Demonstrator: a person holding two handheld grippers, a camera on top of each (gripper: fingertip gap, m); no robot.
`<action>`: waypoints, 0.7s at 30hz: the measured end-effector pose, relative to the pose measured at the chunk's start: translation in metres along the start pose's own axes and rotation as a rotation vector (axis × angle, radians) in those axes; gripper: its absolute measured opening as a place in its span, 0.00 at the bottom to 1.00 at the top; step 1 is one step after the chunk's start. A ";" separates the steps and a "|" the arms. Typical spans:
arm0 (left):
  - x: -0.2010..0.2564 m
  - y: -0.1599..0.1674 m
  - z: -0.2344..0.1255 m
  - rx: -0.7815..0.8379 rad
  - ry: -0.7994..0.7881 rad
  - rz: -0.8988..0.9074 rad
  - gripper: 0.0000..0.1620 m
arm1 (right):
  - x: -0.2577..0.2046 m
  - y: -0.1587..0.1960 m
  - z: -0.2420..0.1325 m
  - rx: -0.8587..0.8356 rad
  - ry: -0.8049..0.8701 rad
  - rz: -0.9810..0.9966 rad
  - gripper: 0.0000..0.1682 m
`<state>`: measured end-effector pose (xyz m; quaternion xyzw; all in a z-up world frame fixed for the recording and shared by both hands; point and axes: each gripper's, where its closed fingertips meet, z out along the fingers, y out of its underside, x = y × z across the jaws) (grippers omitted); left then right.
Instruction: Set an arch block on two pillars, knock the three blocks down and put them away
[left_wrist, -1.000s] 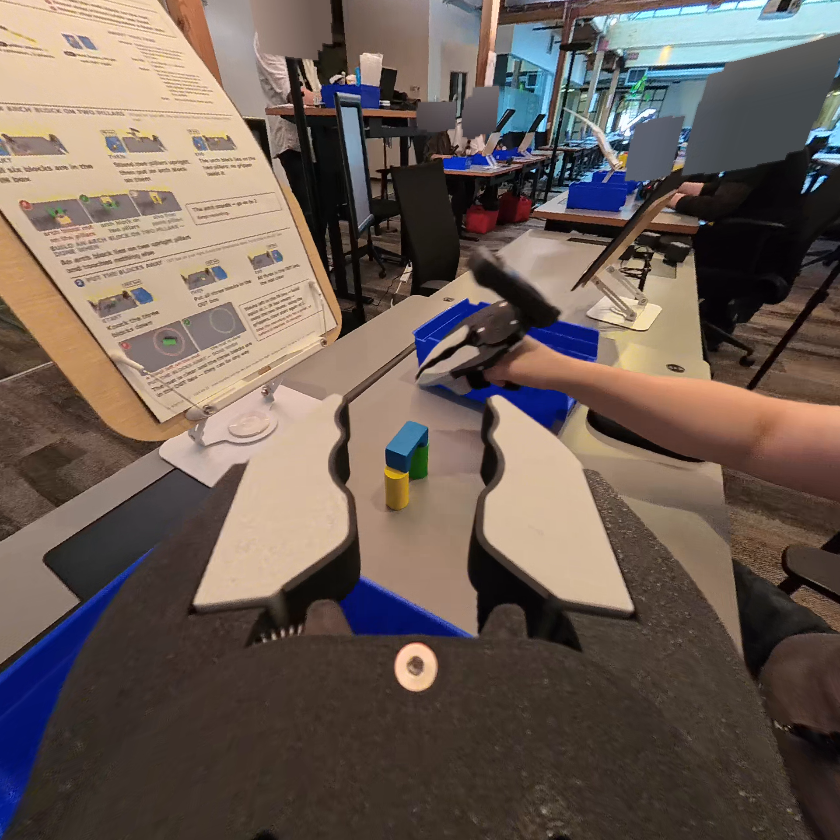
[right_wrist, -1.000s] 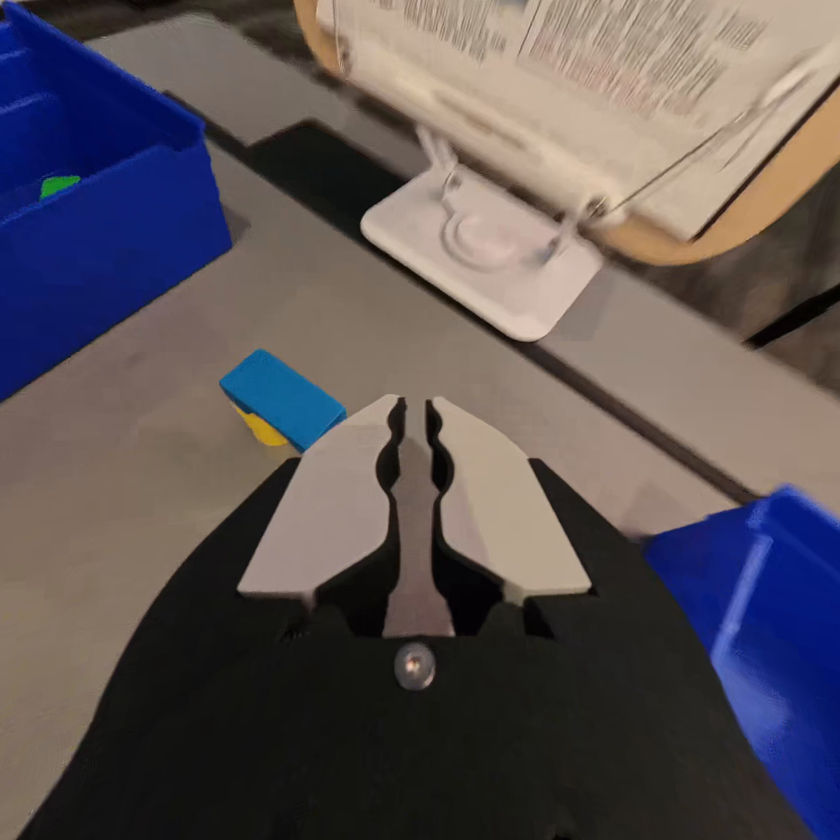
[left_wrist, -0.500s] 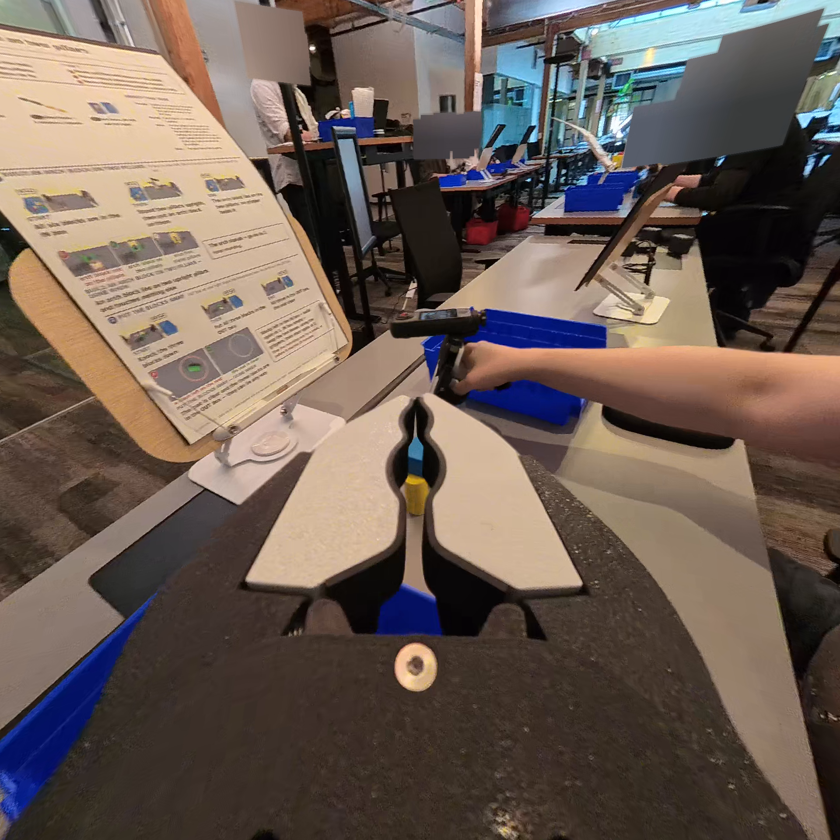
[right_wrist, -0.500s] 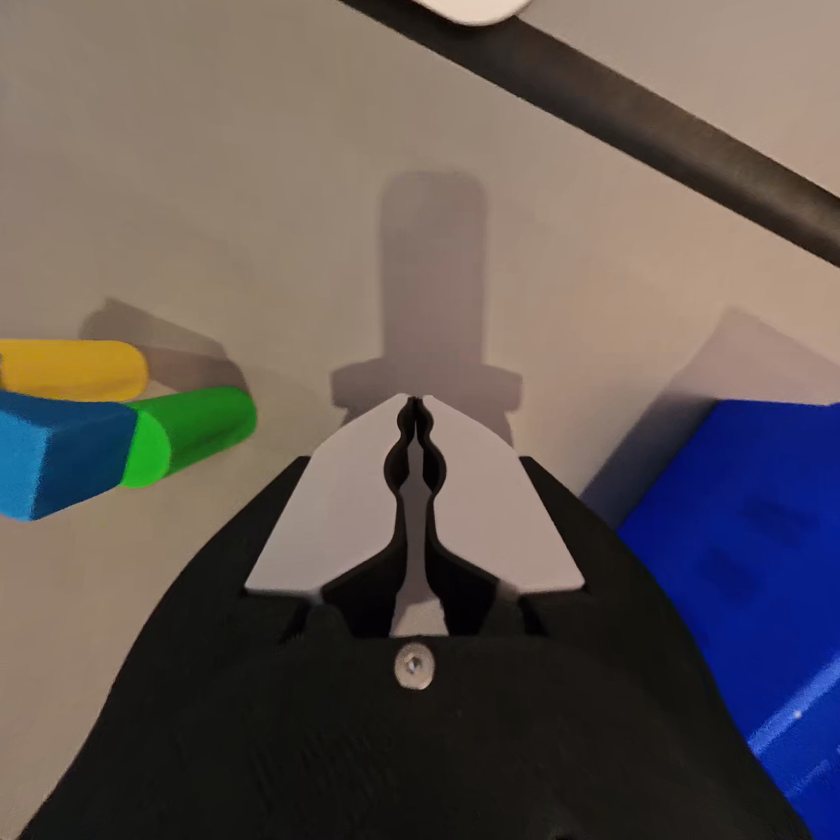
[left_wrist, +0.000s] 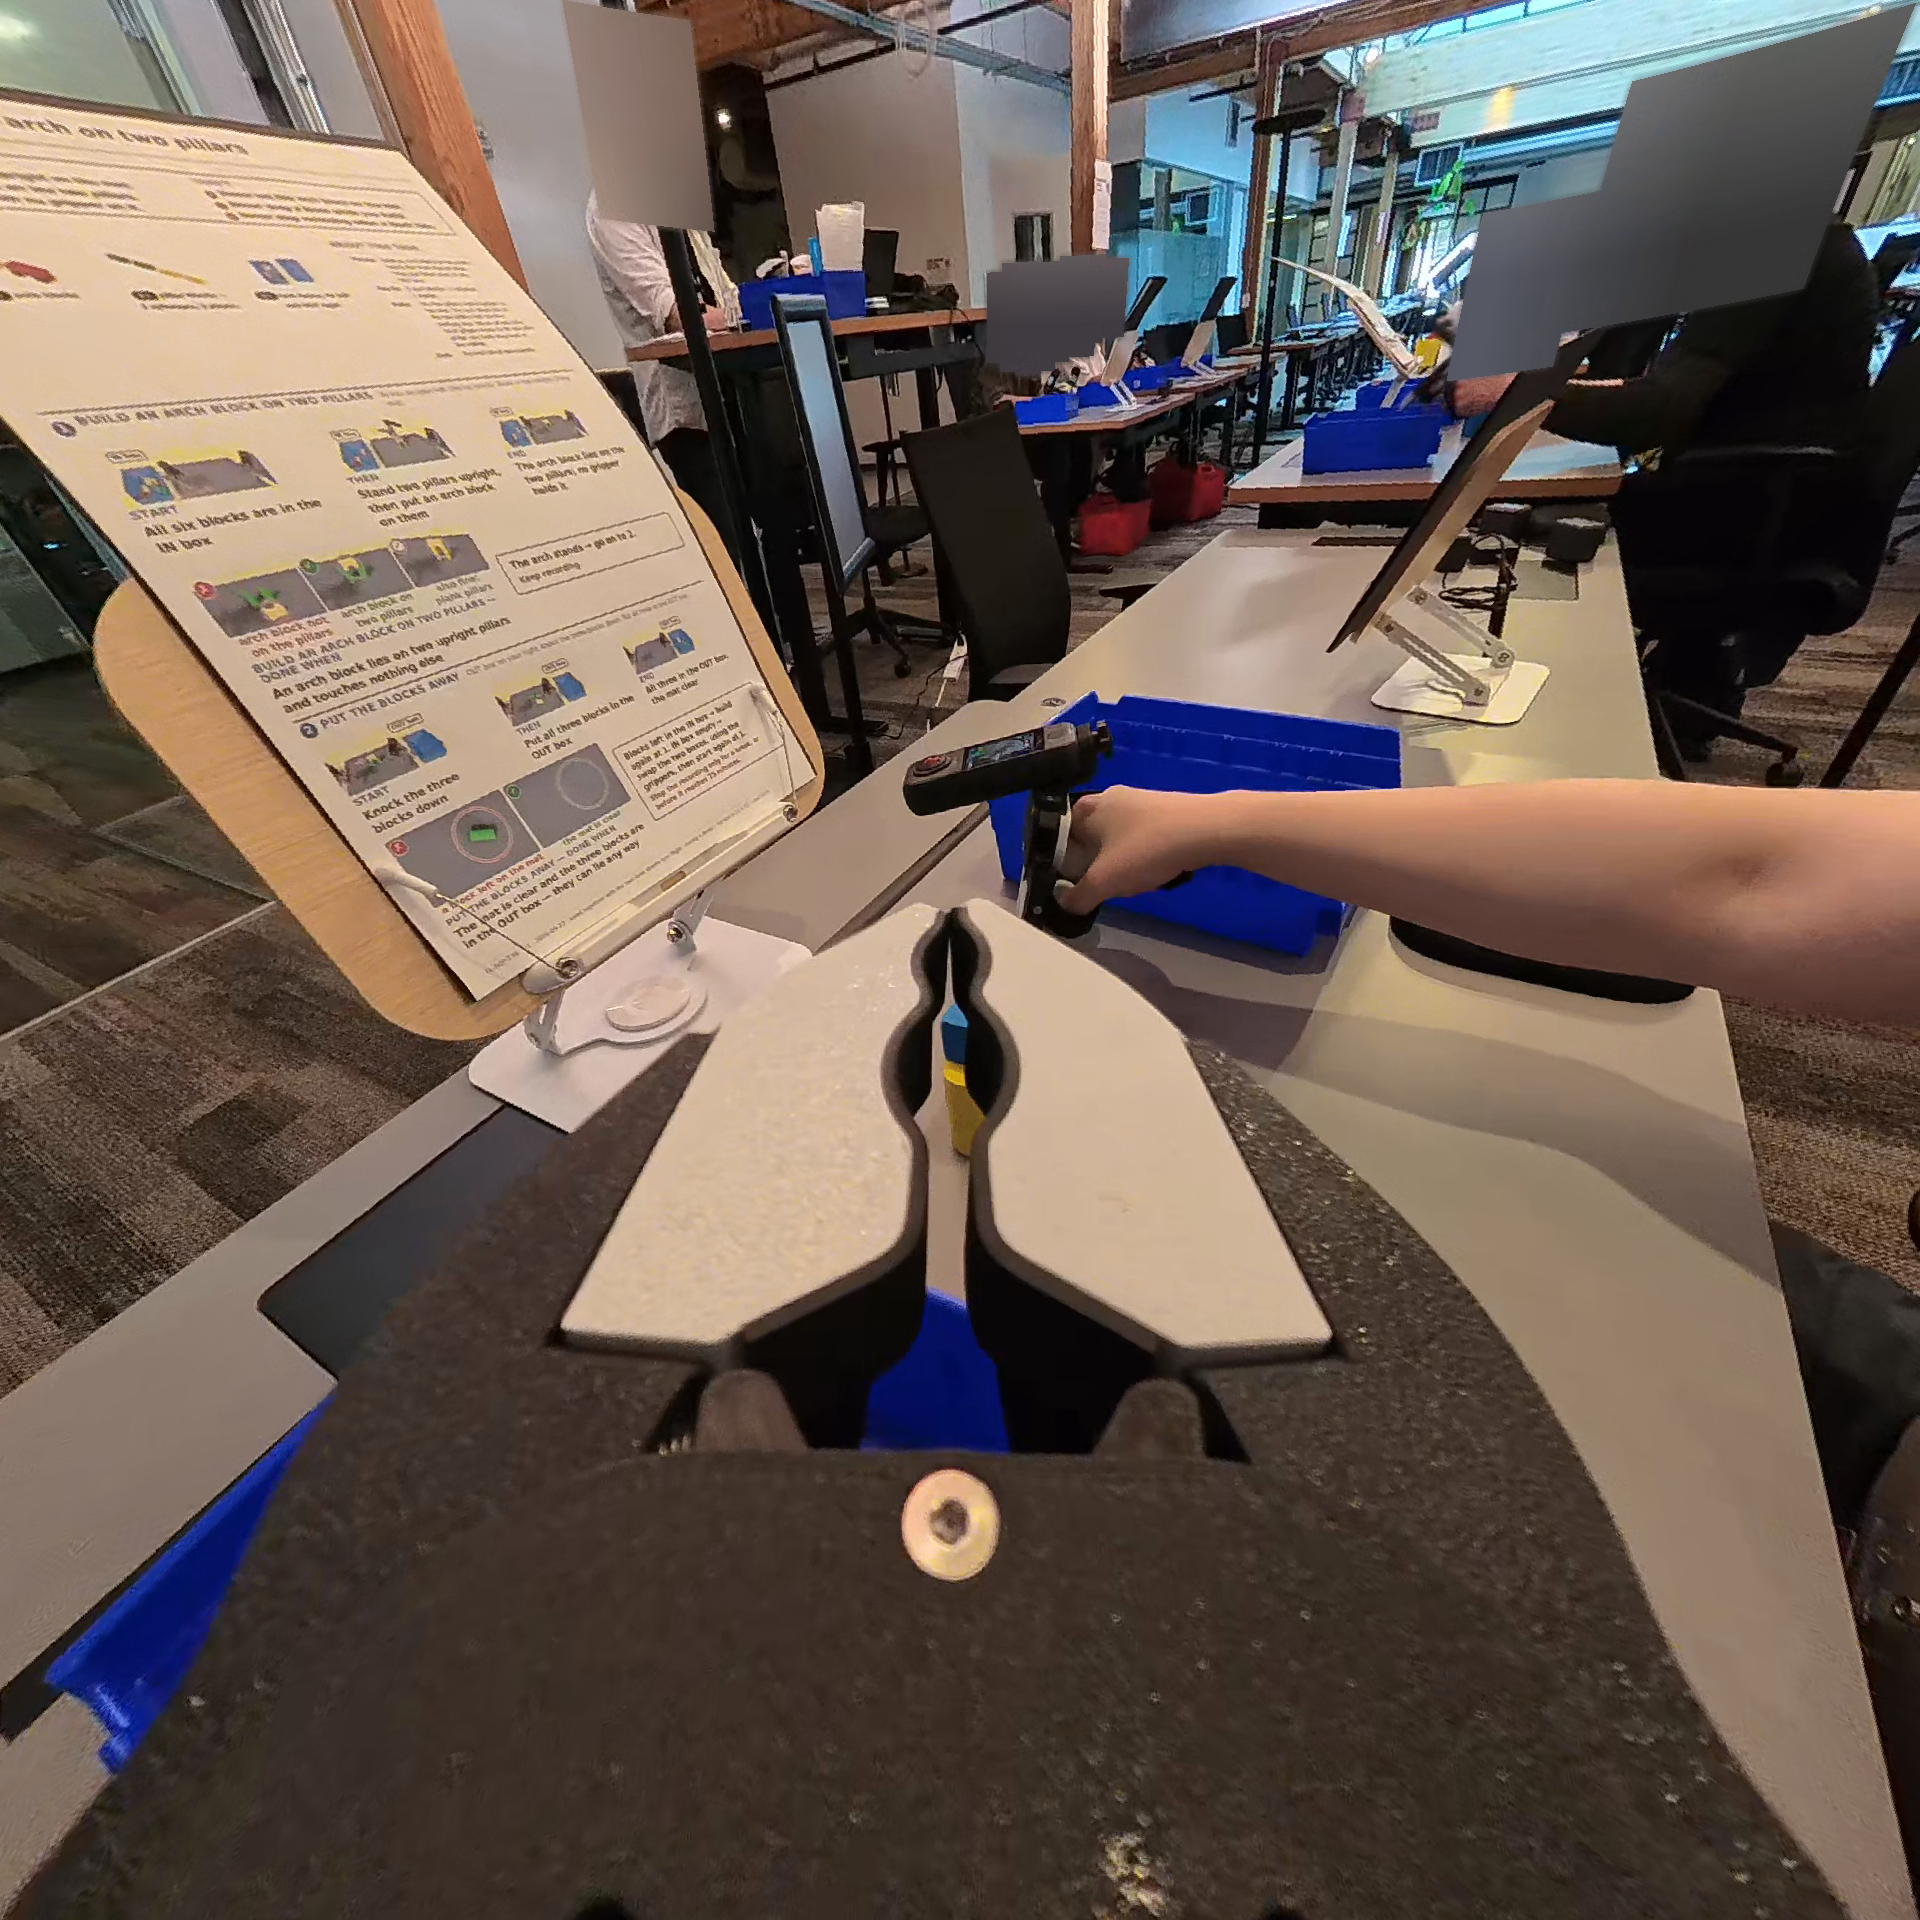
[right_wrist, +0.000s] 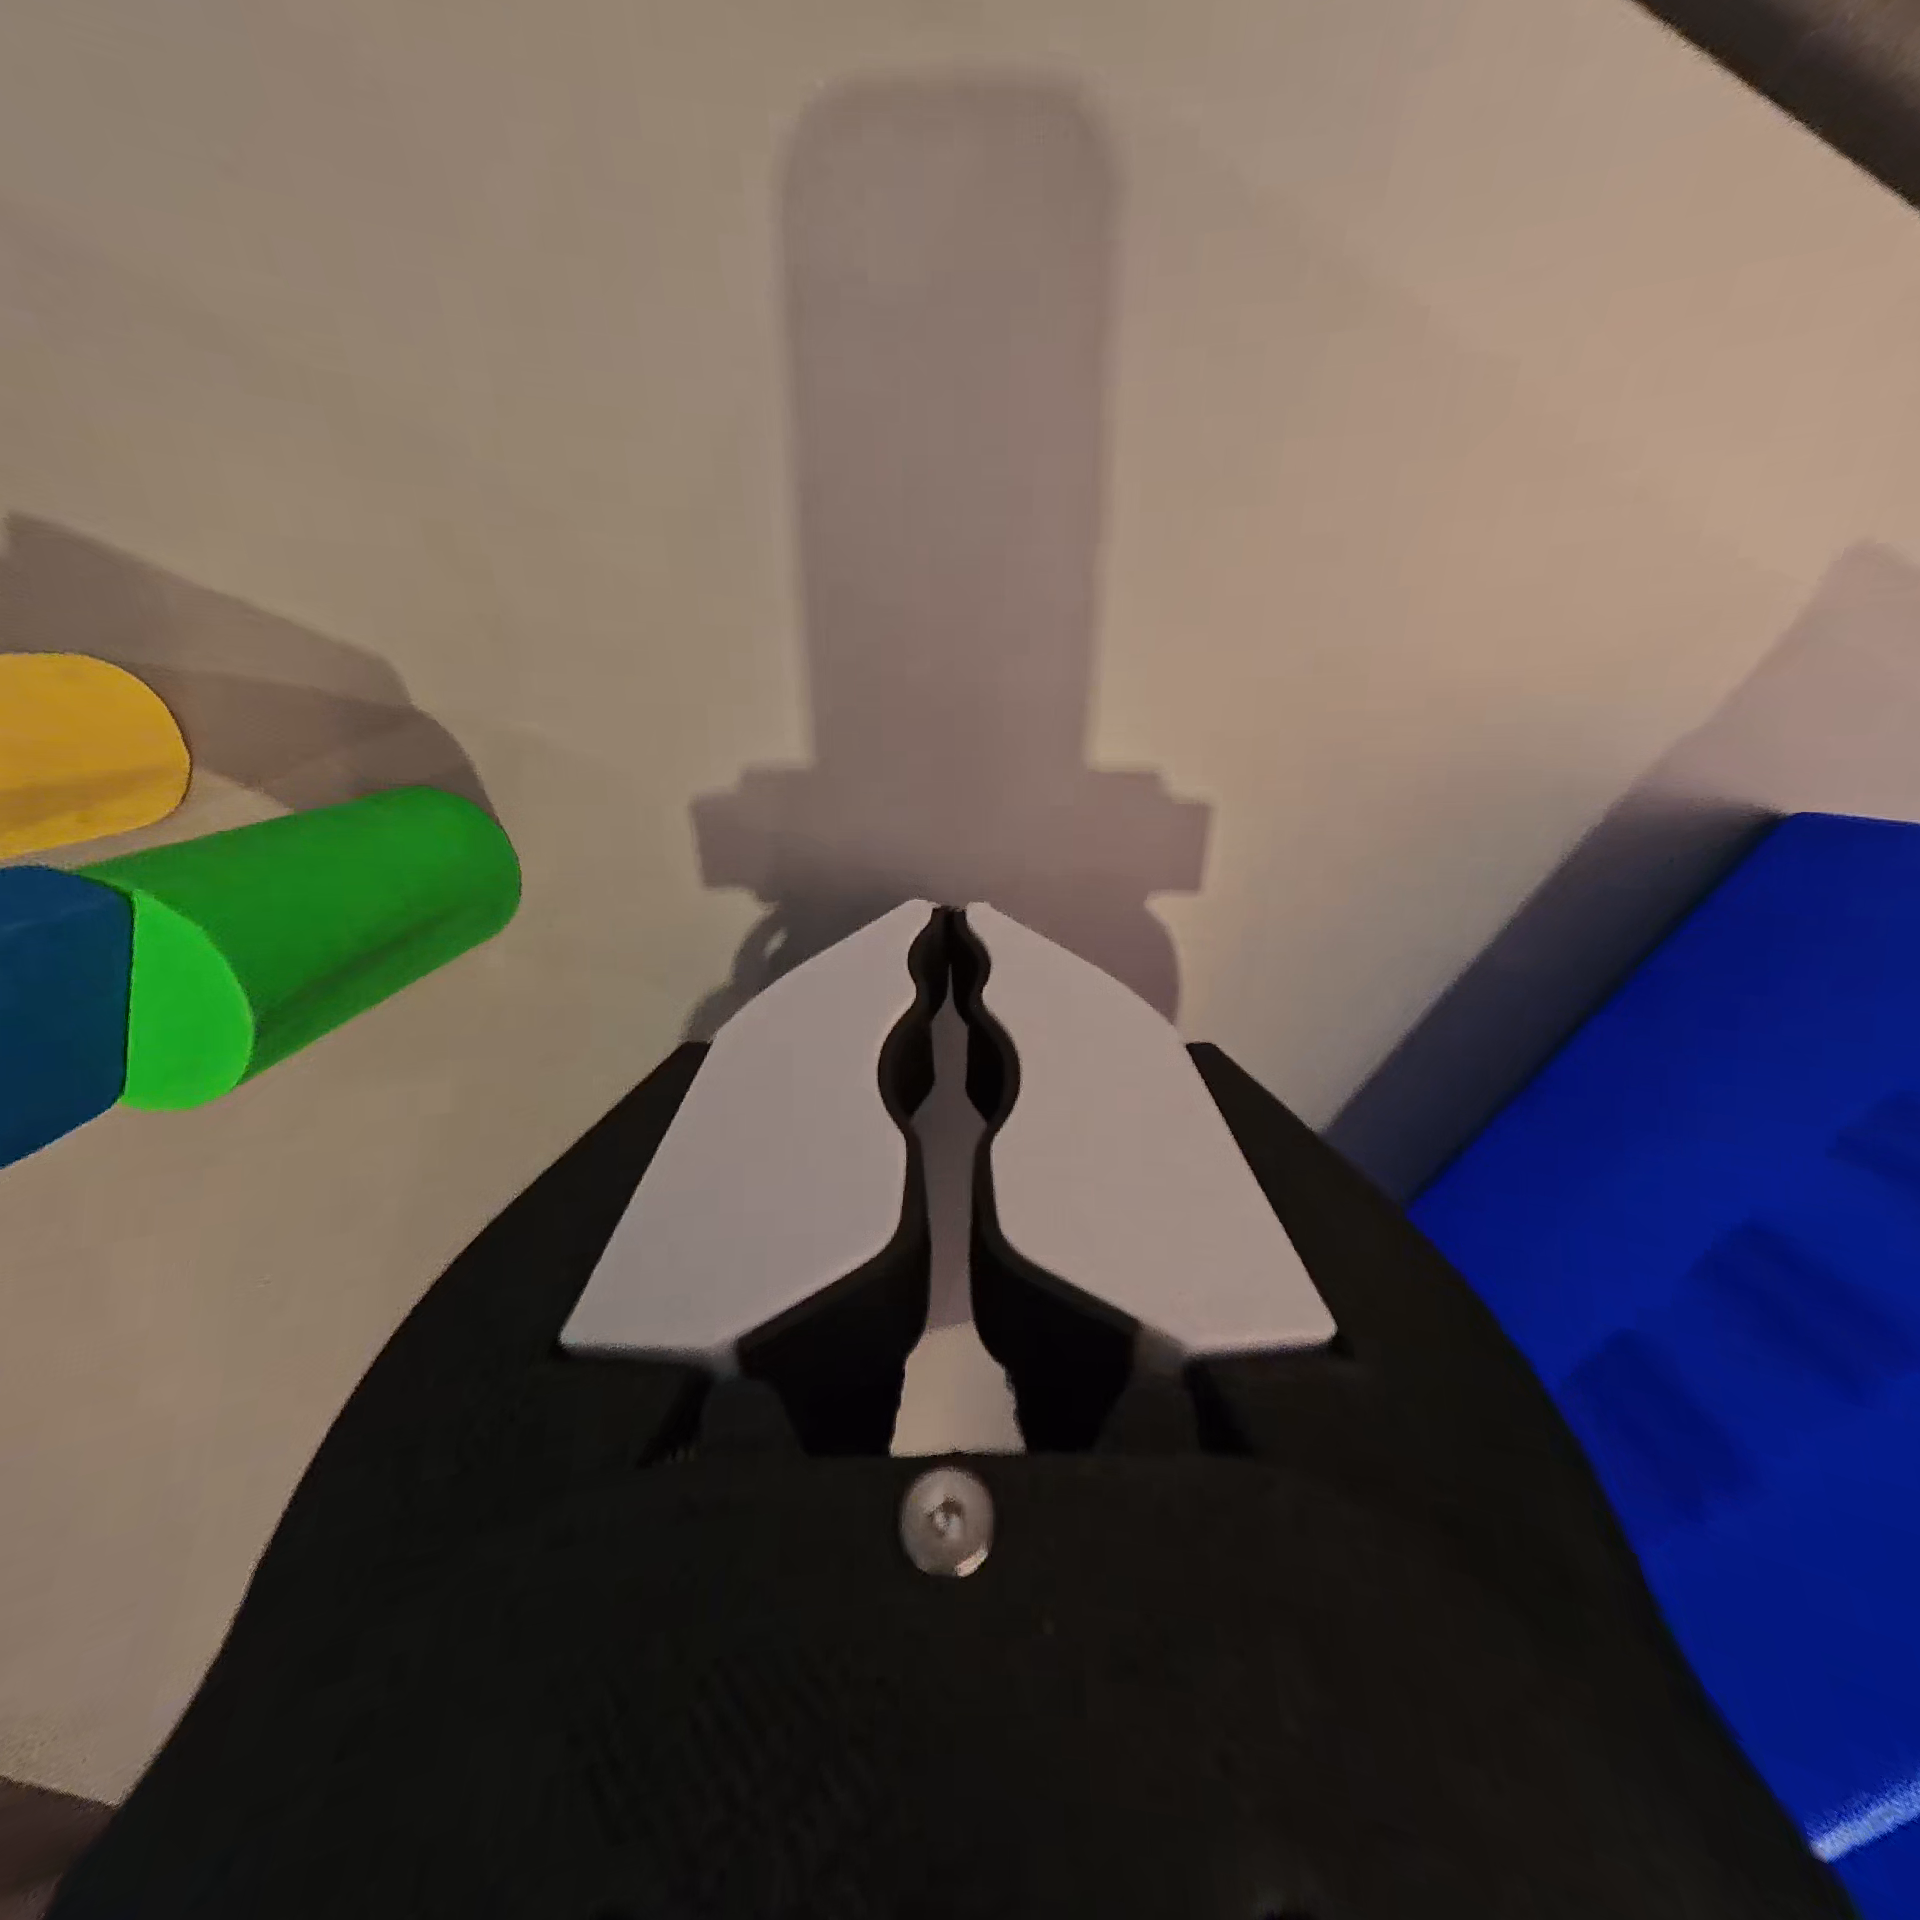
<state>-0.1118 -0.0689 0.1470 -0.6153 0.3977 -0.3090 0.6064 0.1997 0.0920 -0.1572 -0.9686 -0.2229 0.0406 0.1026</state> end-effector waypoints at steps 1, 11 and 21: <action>0.000 0.000 -0.001 -0.002 0.001 -0.001 0.00 | 0.000 0.000 0.000 -0.003 0.004 0.001 0.01; 0.002 0.006 0.003 -0.036 0.016 -0.003 0.00 | -0.142 -0.037 -0.016 0.113 -0.227 -0.303 0.01; 0.010 0.020 0.013 -0.136 0.023 0.043 0.00 | -0.198 -0.060 -0.088 0.302 -0.090 -0.576 0.01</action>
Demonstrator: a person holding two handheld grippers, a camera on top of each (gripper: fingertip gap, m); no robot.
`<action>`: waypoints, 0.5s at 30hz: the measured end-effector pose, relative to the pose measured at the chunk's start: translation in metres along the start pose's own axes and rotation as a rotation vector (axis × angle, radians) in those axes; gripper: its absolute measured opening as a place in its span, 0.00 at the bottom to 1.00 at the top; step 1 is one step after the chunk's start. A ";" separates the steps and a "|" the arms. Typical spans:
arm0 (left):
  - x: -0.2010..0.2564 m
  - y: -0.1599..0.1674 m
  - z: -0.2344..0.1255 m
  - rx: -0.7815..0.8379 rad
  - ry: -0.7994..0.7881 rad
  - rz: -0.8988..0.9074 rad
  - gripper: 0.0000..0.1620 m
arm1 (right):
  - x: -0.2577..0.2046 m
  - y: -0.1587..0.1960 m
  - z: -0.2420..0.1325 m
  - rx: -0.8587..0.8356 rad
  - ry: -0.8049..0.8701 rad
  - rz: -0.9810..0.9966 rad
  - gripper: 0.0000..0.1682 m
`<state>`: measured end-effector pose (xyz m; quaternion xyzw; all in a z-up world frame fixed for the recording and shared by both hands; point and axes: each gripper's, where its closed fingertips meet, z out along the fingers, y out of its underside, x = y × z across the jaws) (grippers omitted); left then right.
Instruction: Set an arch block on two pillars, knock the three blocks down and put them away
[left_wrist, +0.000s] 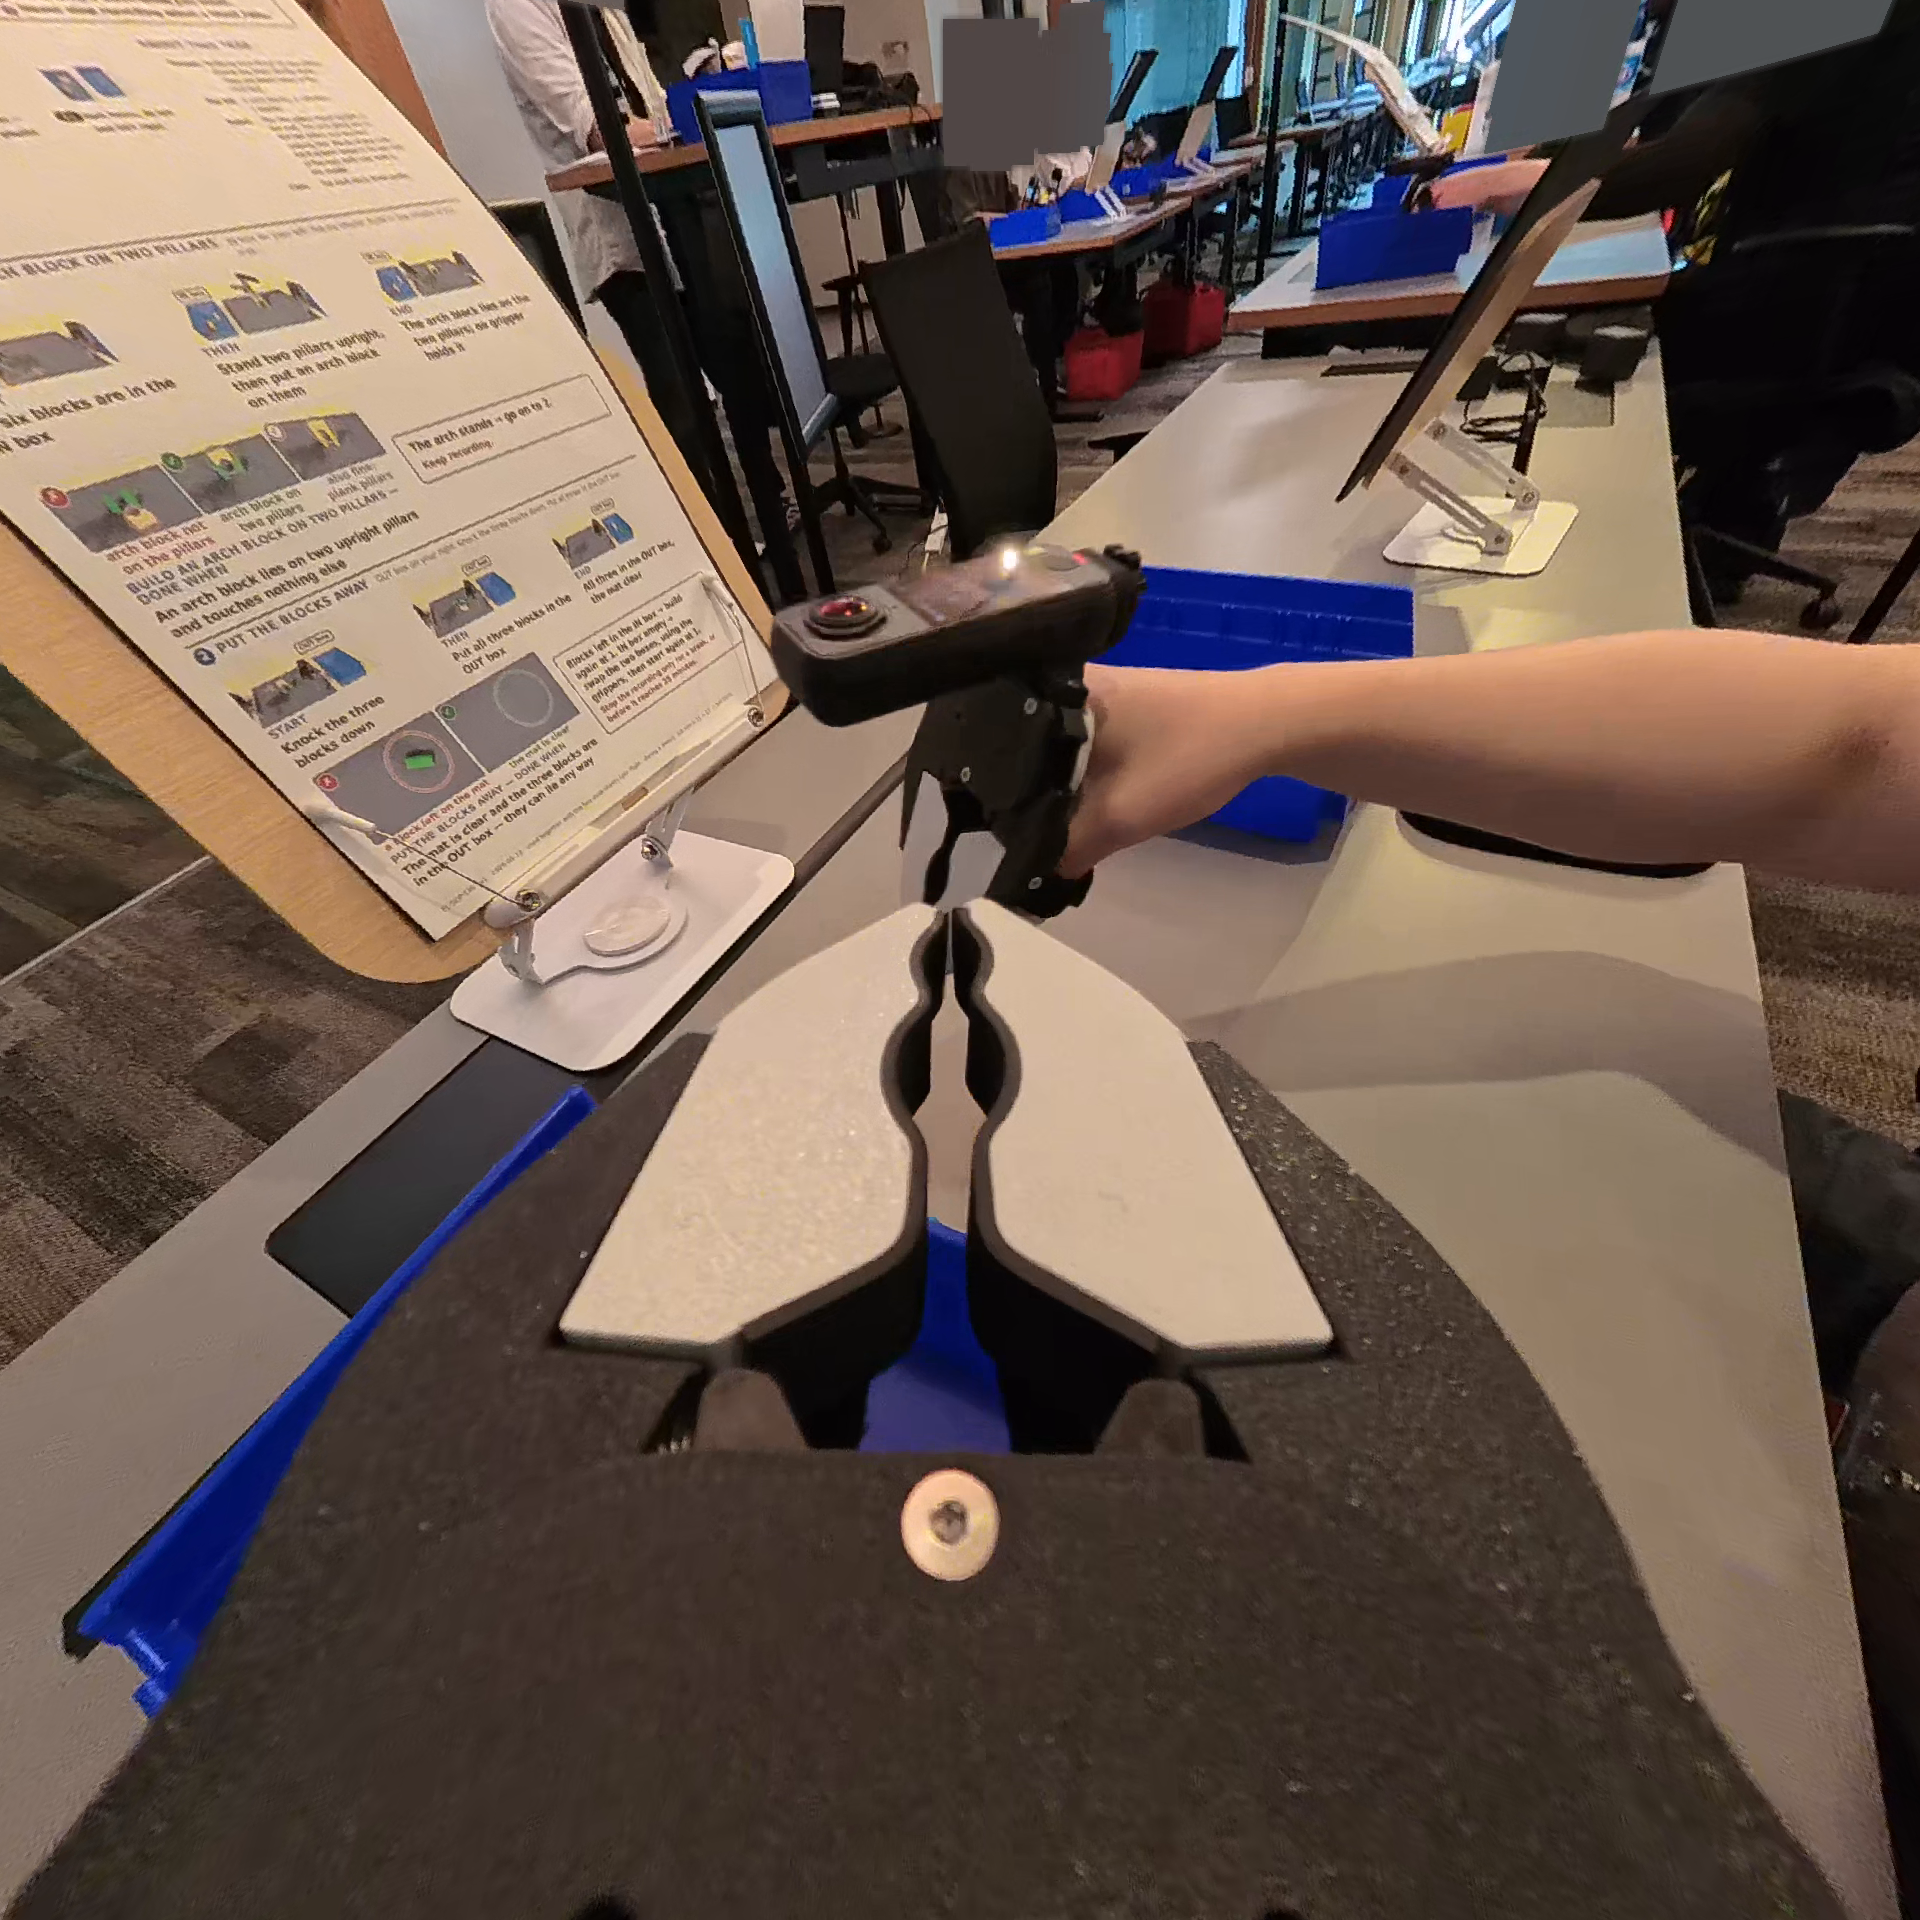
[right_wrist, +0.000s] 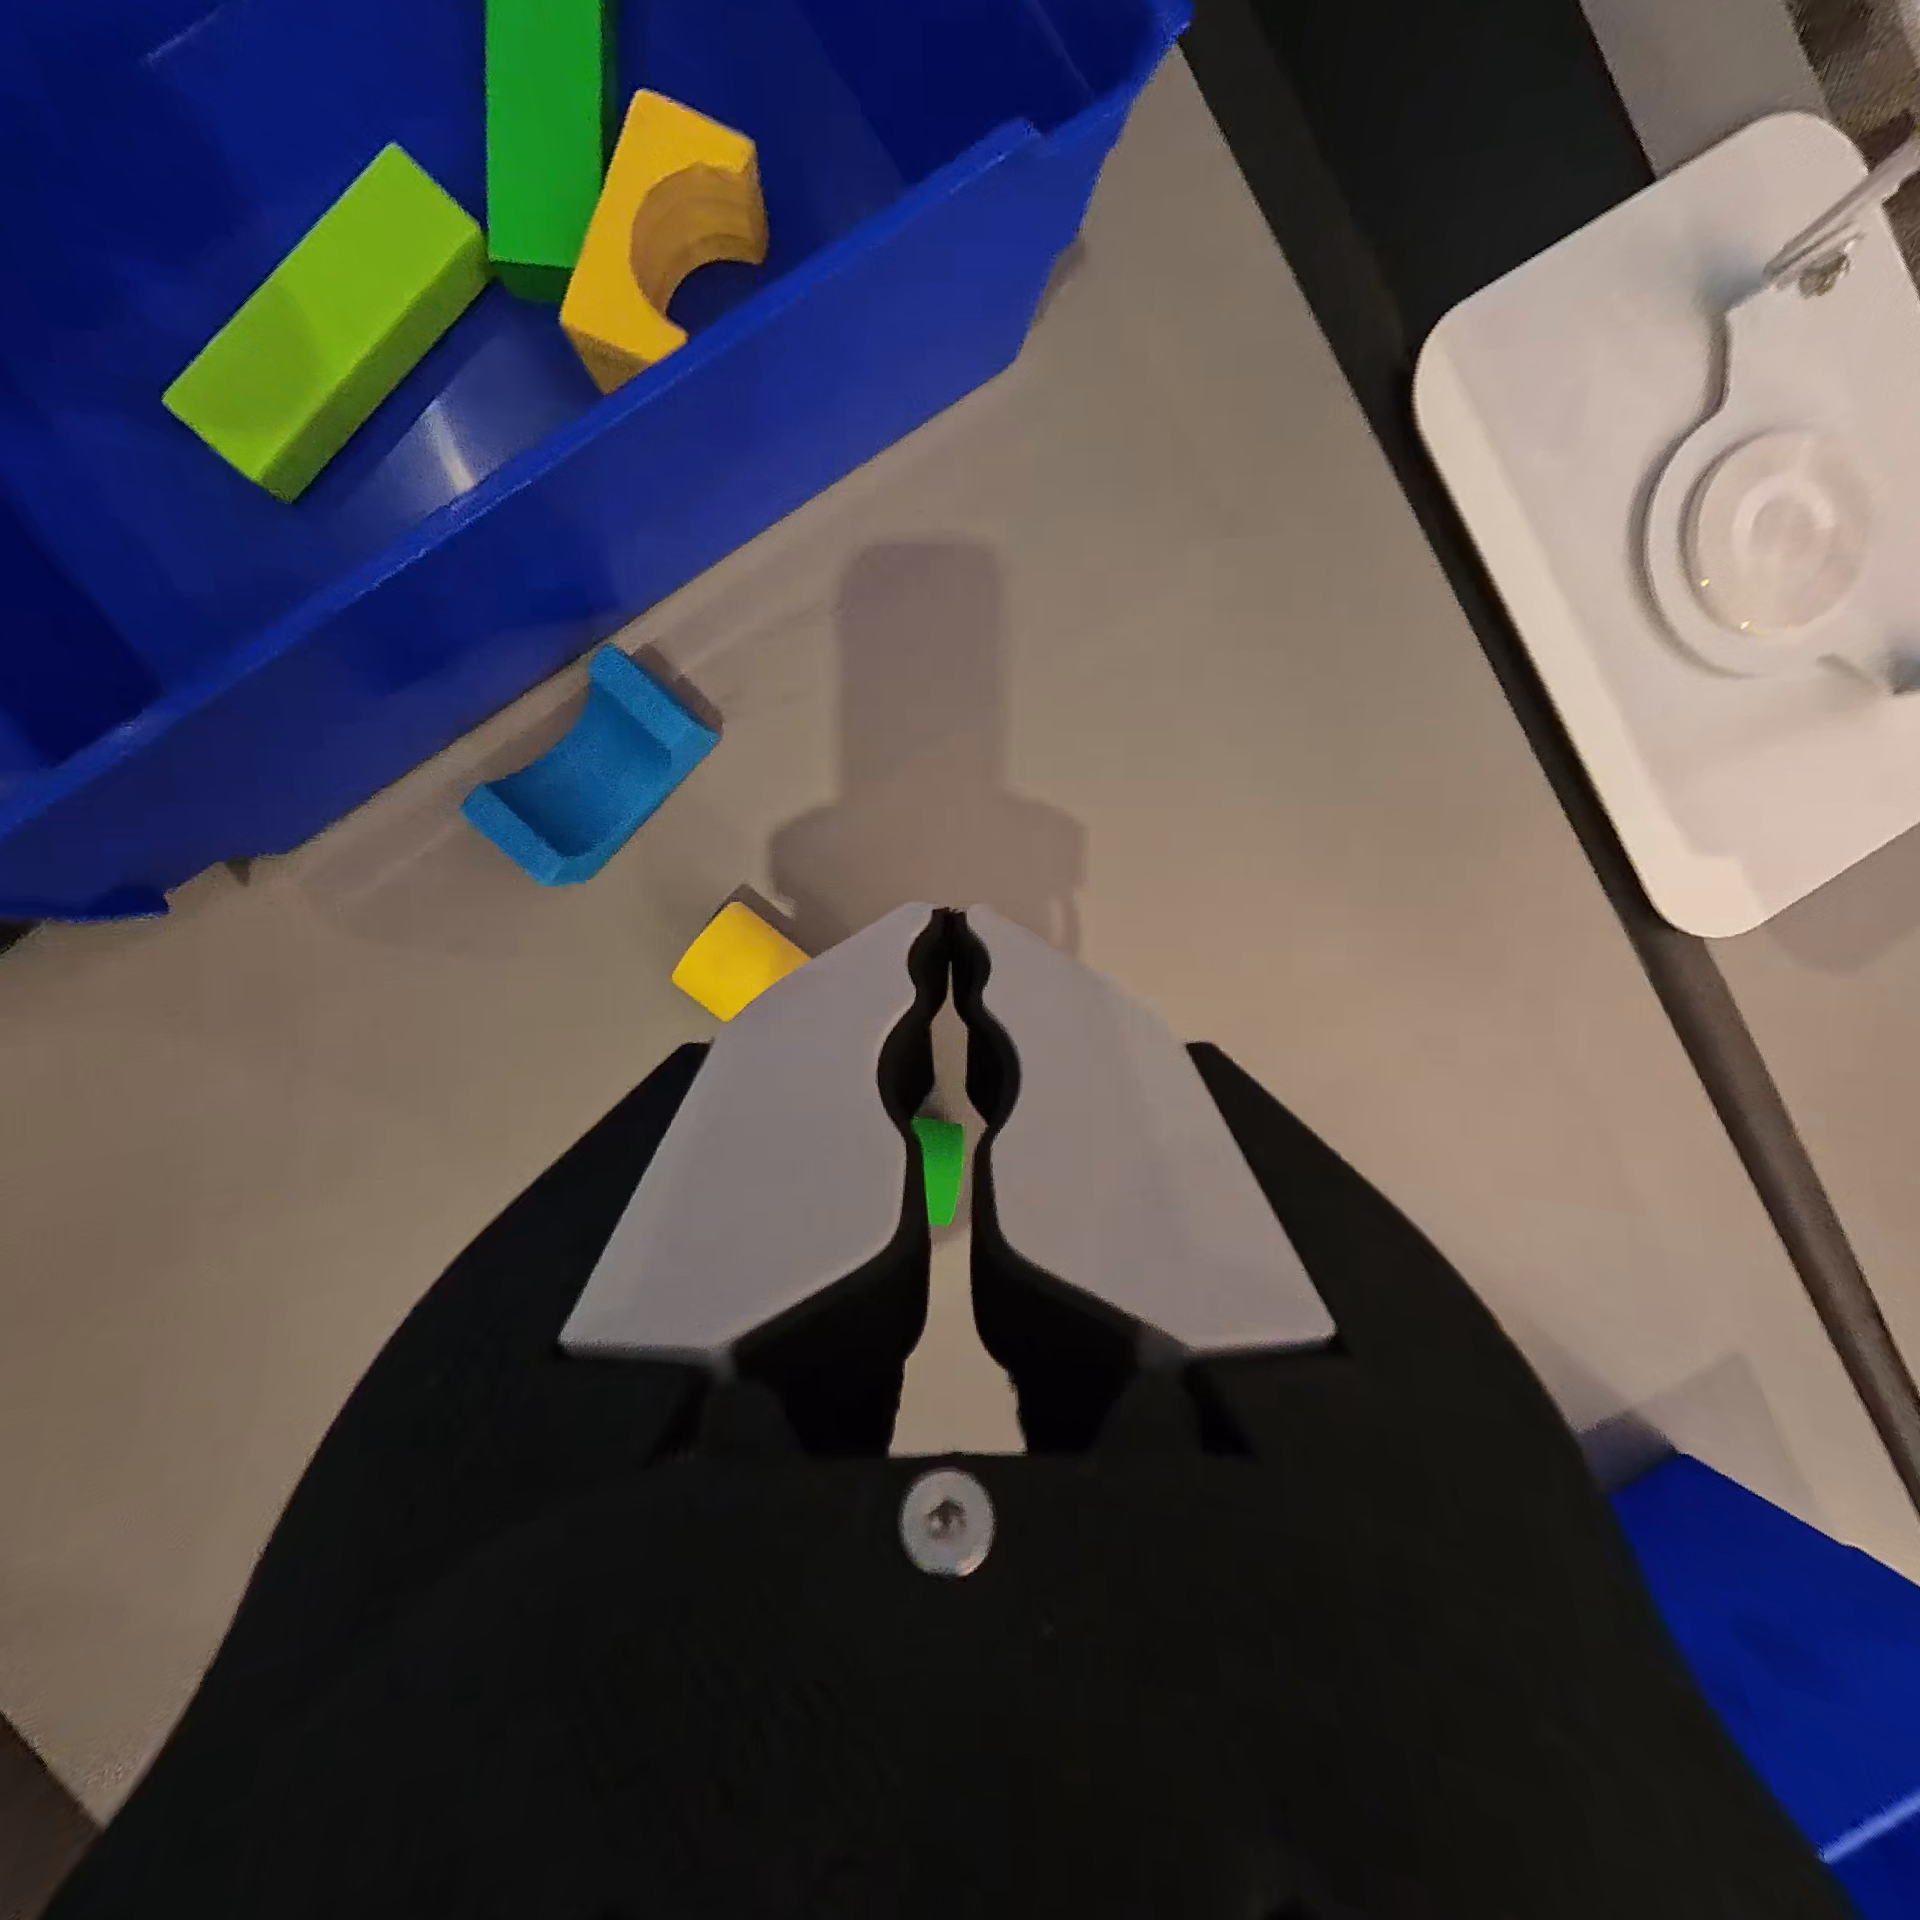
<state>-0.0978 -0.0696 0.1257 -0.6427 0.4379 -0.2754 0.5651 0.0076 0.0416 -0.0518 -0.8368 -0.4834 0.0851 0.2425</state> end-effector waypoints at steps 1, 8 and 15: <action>0.000 0.001 0.001 -0.006 -0.001 -0.001 0.01 | -0.003 0.004 0.000 0.001 0.002 -0.016 0.01; 0.003 0.014 0.007 -0.096 0.005 0.002 0.04 | -0.026 0.082 -0.011 0.163 0.078 0.062 0.26; 0.054 0.046 0.030 -0.330 0.228 -0.017 0.18 | -0.042 0.169 -0.010 0.253 0.261 0.064 0.51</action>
